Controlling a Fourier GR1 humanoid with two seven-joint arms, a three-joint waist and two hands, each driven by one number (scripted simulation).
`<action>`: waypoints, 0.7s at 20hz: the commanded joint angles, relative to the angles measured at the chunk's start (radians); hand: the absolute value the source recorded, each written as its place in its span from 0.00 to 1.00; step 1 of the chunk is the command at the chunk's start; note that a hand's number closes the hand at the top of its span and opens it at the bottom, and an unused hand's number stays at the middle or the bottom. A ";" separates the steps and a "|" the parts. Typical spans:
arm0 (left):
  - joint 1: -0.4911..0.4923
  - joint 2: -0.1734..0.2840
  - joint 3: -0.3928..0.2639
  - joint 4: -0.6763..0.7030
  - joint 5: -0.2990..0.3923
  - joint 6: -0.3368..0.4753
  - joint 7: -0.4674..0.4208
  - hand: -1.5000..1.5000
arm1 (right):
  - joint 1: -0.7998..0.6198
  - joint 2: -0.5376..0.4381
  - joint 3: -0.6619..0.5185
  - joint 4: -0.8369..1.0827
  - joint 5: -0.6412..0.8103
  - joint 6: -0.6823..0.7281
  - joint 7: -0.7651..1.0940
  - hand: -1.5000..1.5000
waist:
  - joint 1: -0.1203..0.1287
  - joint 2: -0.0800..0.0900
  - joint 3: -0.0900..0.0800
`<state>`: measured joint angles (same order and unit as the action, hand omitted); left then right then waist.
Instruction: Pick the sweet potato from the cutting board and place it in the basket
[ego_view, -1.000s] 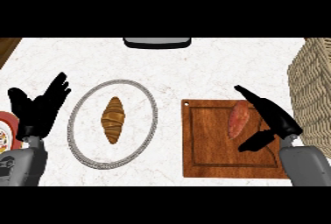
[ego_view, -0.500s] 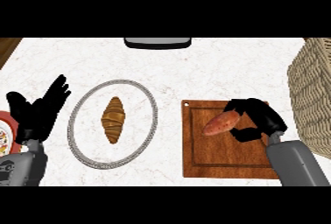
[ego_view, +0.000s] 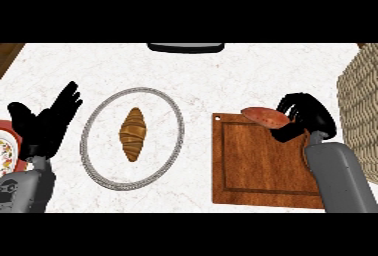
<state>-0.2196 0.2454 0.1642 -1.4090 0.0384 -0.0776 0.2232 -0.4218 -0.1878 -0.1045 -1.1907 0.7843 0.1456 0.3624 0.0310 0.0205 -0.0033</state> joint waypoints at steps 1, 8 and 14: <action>-0.005 0.001 -0.009 -0.006 -0.003 -0.007 -0.005 0.50 | -0.084 0.013 -0.162 0.066 0.037 -0.163 0.272 1.00 | 0.025 0.025 -0.001; -0.061 -0.020 -0.053 -0.008 -0.009 -0.022 0.004 0.50 | -0.340 0.022 -0.280 0.143 0.173 -0.483 0.607 1.00 | 0.108 0.040 0.001; -0.101 -0.032 -0.079 -0.010 -0.013 -0.031 0.019 0.50 | -0.514 -0.054 -0.269 0.213 0.398 -0.732 0.673 1.00 | 0.150 0.049 -0.001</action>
<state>-0.2968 0.2206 0.1014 -1.4199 0.0302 -0.1059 0.2331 -0.8339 -0.2113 -0.3714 -1.0248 1.0580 -0.4246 0.9463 0.1560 0.0629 -0.0031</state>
